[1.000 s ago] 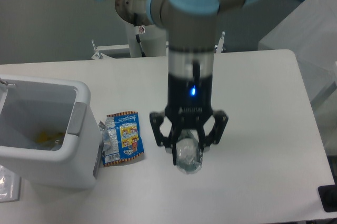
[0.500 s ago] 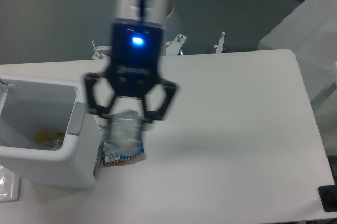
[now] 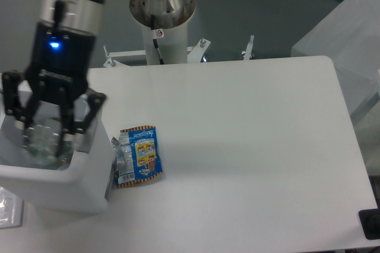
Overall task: Place the trash in the trash can
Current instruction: 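Lift the bottle and carry it over the white trash bin, then open the gripper to drop the bottle into the bin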
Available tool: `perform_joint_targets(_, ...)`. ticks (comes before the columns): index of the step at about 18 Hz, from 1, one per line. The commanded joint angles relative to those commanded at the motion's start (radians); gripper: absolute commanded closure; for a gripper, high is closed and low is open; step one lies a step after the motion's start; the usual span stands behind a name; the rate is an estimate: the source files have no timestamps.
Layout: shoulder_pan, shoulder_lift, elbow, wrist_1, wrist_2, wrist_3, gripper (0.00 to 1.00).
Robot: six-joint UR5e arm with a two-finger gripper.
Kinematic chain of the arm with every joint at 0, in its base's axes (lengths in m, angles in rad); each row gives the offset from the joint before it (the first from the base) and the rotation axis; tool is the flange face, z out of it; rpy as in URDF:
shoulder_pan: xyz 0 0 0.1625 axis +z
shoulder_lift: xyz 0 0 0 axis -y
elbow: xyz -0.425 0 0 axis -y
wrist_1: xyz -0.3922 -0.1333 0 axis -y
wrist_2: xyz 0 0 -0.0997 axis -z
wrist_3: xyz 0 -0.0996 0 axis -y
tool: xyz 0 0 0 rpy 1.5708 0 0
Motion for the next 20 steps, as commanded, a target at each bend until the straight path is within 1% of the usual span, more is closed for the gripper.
perform_joint_targets(5,-0.037,-0.012,-0.052,0.000,0.003,0.003,0.45)
perform_joint_targets(6,-0.038,-0.011,-0.063,0.000,0.002,0.003,0.39)
perform_joint_targets(7,-0.040,-0.005,-0.071,0.000,0.002,0.008,0.30)
perform_joint_targets(8,-0.040,0.000,-0.075,0.000,0.003,0.011,0.13)
perform_joint_targets(9,-0.038,0.003,-0.075,0.000,0.005,0.011,0.04)
perform_joint_targets(10,-0.038,0.012,-0.074,0.002,0.005,0.011,0.01)
perform_joint_targets(13,-0.023,0.021,-0.074,0.000,0.003,0.000,0.01)
perform_joint_targets(16,0.037,0.049,-0.084,-0.002,-0.002,-0.003,0.00)
perform_joint_targets(18,0.061,0.051,-0.084,-0.003,0.003,-0.003,0.00)
perform_joint_targets(20,0.116,0.046,-0.098,-0.014,0.006,-0.005,0.00)
